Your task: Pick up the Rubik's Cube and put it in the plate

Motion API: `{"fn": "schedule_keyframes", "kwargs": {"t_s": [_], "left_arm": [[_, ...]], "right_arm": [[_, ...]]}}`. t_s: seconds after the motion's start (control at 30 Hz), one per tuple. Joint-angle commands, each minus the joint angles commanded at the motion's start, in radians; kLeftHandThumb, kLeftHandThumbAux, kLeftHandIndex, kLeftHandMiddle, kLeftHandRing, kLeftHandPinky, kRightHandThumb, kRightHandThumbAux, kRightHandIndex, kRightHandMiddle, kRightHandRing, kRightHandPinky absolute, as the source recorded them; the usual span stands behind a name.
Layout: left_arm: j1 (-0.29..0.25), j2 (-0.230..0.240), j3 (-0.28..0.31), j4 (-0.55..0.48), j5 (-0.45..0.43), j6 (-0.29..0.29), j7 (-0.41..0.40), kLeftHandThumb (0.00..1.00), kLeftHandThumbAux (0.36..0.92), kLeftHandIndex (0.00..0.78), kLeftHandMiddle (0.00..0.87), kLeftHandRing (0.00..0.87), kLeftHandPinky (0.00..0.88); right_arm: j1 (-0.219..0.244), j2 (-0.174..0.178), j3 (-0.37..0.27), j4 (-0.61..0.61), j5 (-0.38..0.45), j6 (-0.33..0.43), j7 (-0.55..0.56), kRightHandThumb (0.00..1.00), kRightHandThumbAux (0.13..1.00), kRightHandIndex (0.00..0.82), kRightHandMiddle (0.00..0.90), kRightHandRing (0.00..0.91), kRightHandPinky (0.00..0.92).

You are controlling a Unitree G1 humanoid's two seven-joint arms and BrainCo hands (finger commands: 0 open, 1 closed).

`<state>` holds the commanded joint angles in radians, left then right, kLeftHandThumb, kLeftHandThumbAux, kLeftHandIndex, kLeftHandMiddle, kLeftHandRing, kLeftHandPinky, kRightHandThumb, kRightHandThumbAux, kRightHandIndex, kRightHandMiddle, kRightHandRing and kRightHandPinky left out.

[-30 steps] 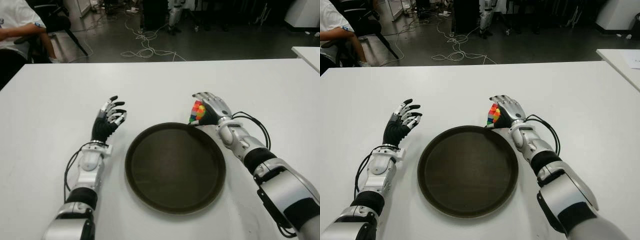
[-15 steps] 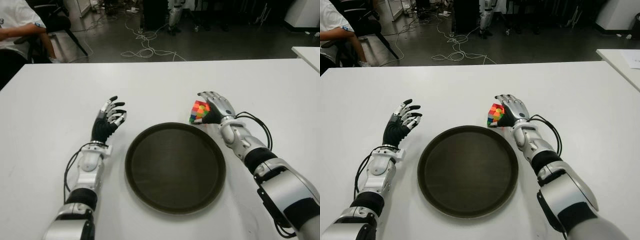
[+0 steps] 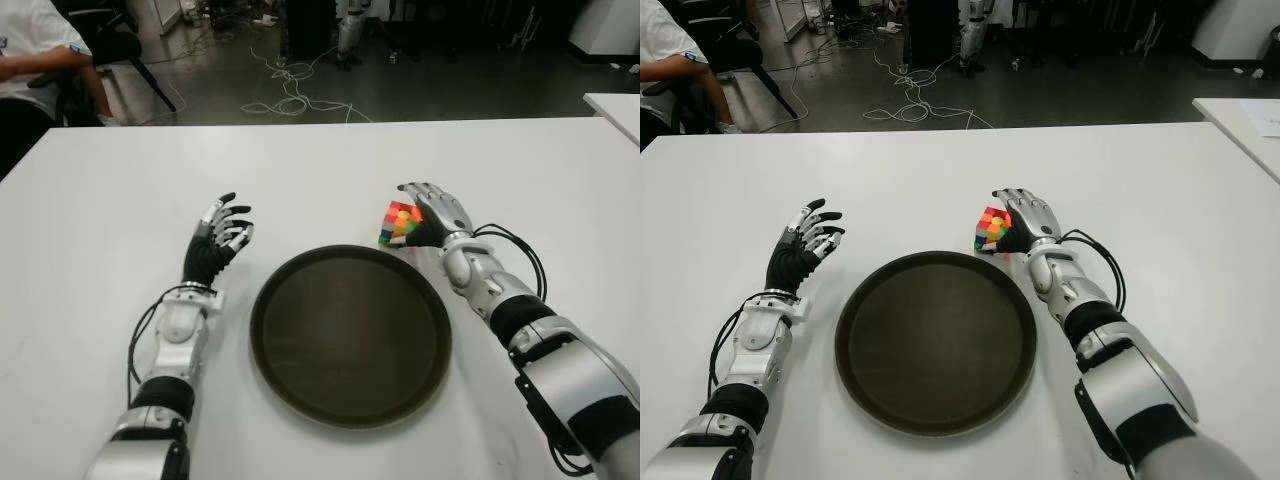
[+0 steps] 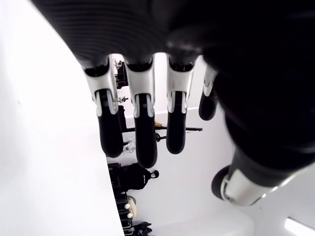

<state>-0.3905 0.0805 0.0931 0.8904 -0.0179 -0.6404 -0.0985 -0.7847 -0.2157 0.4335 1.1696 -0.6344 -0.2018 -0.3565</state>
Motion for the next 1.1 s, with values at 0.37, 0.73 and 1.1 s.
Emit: {"fn": "schedule_keyframes", "kwargs": {"t_s": [0.37,0.73,1.1], "left_arm": [[0.000,-0.006,0.004,-0.001,-0.004,0.004,0.007,0.606,0.707,0.147,0.268,0.312,0.339],[0.000,-0.003,-0.003,-0.004,0.012,0.001,0.018,0.588,0.704,0.147,0.268,0.315,0.341],[-0.001,0.000,-0.008,-0.004,0.021,0.005,0.023,0.569,0.706,0.149,0.272,0.324,0.354]], "right_arm": [[-0.002,0.002,-0.010,0.012,0.004,-0.001,0.006,0.000,0.687,0.000,0.000,0.000,0.049],[0.001,0.005,0.000,0.013,-0.006,0.001,0.001,0.000,0.692,0.000,0.000,0.000,0.053],[0.012,0.011,0.021,0.016,-0.023,-0.020,-0.013,0.000,0.703,0.000,0.000,0.014,0.090]]}}
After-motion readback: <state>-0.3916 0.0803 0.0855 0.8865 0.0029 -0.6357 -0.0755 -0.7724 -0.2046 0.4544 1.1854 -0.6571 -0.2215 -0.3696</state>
